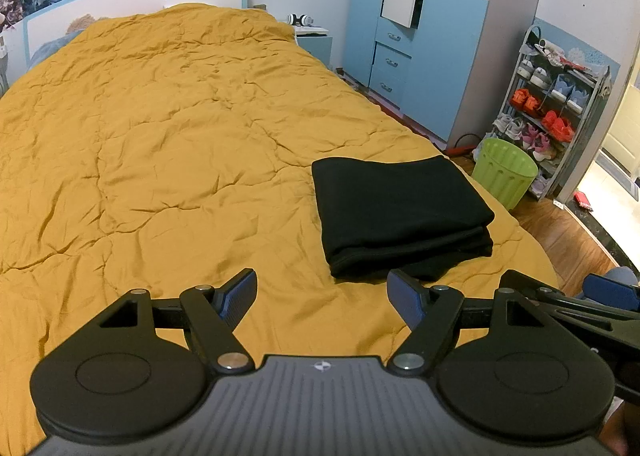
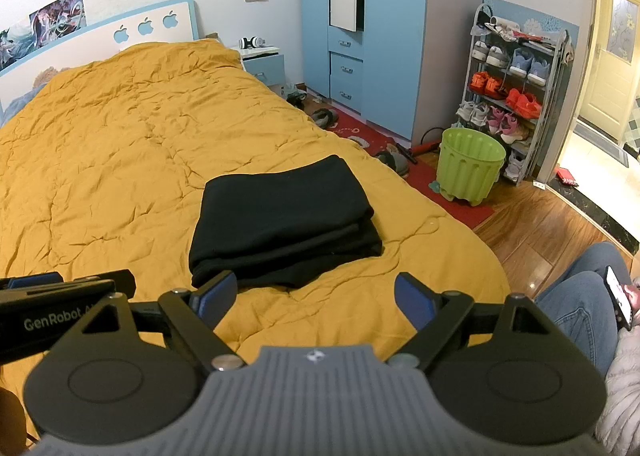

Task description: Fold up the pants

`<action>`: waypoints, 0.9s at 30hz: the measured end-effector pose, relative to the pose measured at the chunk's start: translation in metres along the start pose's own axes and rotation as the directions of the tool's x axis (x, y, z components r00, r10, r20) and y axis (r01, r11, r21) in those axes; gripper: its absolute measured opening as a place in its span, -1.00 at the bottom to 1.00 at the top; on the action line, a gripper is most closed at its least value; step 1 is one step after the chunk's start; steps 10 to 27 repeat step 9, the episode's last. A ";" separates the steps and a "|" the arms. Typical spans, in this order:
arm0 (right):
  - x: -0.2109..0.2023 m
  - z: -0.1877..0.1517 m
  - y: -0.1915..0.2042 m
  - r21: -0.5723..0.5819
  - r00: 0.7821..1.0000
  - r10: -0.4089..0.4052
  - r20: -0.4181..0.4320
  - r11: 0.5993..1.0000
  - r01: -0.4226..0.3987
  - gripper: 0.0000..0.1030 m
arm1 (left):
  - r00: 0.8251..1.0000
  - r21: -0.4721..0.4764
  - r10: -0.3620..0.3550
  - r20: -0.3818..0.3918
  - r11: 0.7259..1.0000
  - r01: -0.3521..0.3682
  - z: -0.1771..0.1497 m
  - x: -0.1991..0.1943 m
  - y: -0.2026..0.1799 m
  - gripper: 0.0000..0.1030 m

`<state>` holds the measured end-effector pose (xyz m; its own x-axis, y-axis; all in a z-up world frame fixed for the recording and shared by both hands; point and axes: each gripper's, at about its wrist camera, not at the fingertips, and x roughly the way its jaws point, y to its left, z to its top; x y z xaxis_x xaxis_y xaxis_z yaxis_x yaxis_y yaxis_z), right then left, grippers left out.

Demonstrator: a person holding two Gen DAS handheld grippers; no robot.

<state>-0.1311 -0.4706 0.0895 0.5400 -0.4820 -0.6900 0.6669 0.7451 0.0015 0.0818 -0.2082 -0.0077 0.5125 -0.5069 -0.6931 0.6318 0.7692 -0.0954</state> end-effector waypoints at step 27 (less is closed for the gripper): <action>0.000 0.001 0.000 -0.002 1.000 0.000 -0.001 1.000 0.000 0.60 | 1.000 0.015 0.011 0.018 1.000 -0.011 -0.002 -0.001 0.004 0.68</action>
